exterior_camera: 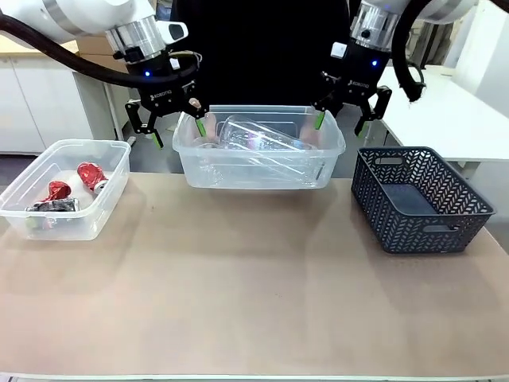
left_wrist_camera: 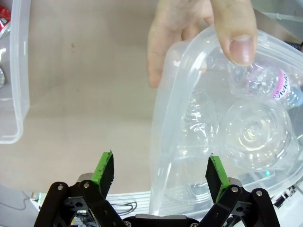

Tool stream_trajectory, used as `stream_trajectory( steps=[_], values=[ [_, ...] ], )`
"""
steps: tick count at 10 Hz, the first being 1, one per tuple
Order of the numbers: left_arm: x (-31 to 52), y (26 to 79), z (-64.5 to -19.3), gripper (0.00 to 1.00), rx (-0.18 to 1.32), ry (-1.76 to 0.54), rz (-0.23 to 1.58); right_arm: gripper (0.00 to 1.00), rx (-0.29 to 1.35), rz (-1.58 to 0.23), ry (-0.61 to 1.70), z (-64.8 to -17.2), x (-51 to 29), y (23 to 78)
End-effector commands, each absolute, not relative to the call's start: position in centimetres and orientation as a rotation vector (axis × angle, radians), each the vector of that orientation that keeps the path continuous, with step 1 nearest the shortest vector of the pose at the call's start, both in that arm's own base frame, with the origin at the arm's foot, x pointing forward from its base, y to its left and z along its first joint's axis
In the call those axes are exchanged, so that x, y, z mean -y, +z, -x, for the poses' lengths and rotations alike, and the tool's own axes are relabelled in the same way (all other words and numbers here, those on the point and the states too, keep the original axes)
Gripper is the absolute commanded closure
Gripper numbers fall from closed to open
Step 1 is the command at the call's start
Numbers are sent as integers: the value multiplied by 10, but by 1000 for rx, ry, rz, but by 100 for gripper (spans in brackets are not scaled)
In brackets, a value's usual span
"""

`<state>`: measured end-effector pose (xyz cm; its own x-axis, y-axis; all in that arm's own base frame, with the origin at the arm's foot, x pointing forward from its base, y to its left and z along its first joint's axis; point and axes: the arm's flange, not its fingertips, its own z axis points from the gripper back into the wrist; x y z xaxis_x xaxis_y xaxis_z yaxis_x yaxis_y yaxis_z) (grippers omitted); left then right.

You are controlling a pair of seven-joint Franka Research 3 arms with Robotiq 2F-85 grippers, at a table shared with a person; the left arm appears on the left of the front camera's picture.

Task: Sort the waste into each basket.
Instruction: Release the Organizing box you were holding.

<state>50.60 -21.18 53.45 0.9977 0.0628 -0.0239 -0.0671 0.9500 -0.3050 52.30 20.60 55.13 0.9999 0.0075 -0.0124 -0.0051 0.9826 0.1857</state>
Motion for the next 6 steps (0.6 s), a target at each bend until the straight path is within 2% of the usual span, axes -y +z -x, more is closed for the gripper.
stream_trajectory(
  steps=[1,6],
  values=[
    [212,532,-507,0,-15,68,301,0,-9,-188,7,-523,-206,553],
    [212,532,-507,0,-15,68,301,0,-9,-188,7,-523,-206,553]
  ],
)
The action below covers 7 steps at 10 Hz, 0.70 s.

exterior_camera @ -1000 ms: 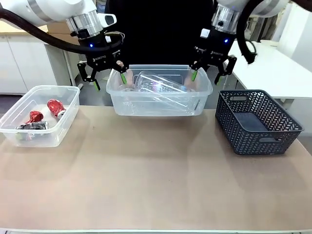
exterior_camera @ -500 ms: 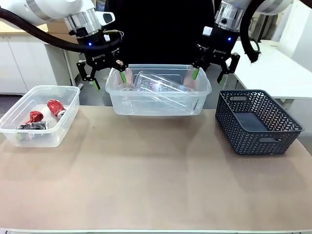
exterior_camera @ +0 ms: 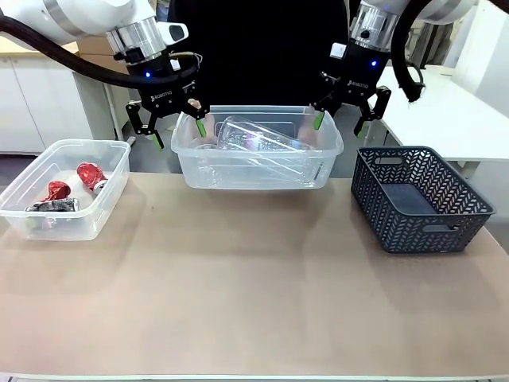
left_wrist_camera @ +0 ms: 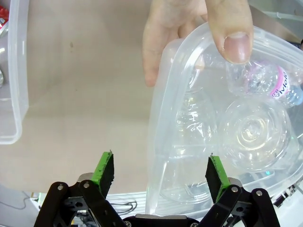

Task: Sort the waste into each basket.
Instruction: Release the Organizing box you were holding.

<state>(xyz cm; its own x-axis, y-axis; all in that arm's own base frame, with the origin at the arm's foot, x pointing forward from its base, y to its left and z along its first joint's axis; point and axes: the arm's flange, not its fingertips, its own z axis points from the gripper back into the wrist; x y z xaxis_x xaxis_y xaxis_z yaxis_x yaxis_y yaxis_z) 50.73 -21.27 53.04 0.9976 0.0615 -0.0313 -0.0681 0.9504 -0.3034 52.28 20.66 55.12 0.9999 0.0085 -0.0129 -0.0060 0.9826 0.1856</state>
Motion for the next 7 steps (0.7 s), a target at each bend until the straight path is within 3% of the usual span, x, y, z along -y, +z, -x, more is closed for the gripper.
stream_trajectory(
  steps=[1,4,5,7],
  values=[
    [212,532,-507,0,-15,68,301,0,-9,-188,7,-523,-206,553],
    [213,530,-507,0,-22,66,309,0,-14,-187,7,-523,-207,551],
    [211,553,-490,0,21,49,289,0,54,-244,78,-478,-202,581],
    [175,583,-424,0,19,33,349,0,155,-406,-30,-380,-179,625]
  ],
)
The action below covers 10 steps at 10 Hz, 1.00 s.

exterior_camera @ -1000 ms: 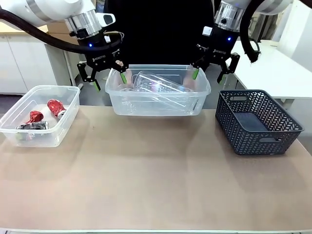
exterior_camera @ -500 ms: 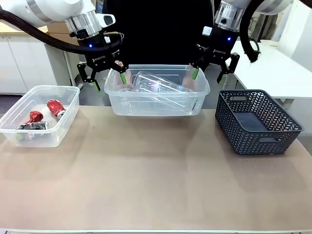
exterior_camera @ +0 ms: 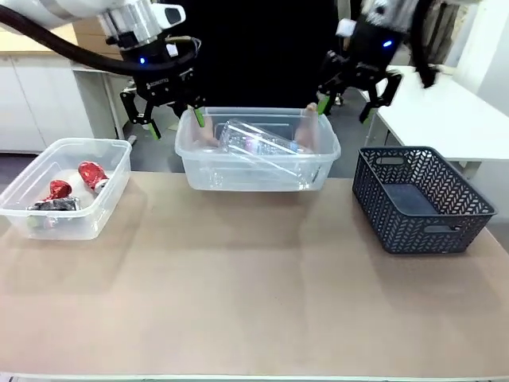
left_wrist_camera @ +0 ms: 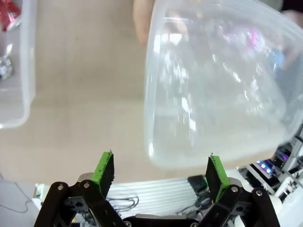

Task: Sort the waste into each basket.
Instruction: Release the Organizing box you were holding.

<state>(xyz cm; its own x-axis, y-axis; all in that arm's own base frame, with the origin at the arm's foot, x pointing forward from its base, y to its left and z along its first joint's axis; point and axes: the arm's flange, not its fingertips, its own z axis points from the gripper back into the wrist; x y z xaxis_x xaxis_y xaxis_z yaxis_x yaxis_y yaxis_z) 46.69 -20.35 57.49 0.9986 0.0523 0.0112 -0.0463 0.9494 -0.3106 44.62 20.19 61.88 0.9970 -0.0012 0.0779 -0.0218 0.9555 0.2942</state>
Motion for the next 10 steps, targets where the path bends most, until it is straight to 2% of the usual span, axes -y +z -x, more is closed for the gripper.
stream_trajectory(
  steps=[1,3,4,5,6,7,8,9,10],
  values=[
    [157,585,-387,0,19,10,398,0,110,-478,-27,-338,-165,628],
    [149,579,-331,0,31,-90,417,0,89,-420,-42,-296,-153,615],
    [151,572,-299,0,-16,-289,381,0,101,-315,-45,-278,-156,605],
    [153,567,-289,0,10,-297,324,0,132,-239,-58,-273,-159,600],
    [154,586,-322,0,4,-124,385,0,93,-407,-36,-281,-156,623],
    [154,586,-322,0,4,-124,385,0,93,-407,-36,-281,-156,623],
    [154,586,-322,0,4,-124,385,0,104,-330,-47,-267,-155,605],
    [152,578,-299,0,-1,-192,363,0,75,-597,-105,-296,-158,602],
    [128,588,-296,0,61,-237,658,0,54,-1078,-159,-301,-134,616]
  ],
)
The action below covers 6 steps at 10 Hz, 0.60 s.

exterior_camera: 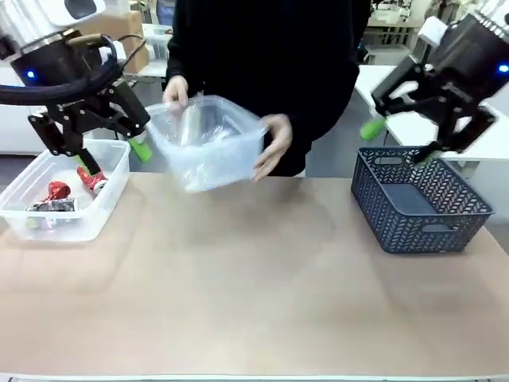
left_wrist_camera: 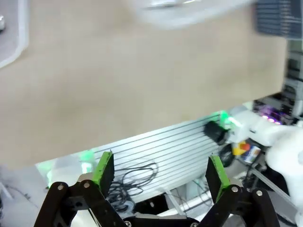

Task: Sort the waste into each basket.
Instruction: Release the Organizing box you were holding.

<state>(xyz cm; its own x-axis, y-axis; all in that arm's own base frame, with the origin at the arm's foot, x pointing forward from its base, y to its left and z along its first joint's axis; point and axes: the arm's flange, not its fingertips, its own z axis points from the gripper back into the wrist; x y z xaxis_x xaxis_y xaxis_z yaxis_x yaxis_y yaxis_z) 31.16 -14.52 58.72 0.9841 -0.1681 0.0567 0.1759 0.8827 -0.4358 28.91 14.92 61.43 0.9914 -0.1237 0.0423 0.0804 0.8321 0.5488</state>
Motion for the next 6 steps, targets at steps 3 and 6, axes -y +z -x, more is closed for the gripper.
stream_trajectory(
  steps=[3,6],
  values=[
    [24,574,-289,0,85,1,1483,0,141,-1687,-611,-281,-43,623],
    [-33,538,-287,0,102,154,1801,0,282,-1772,-755,-252,19,606]
  ],
)
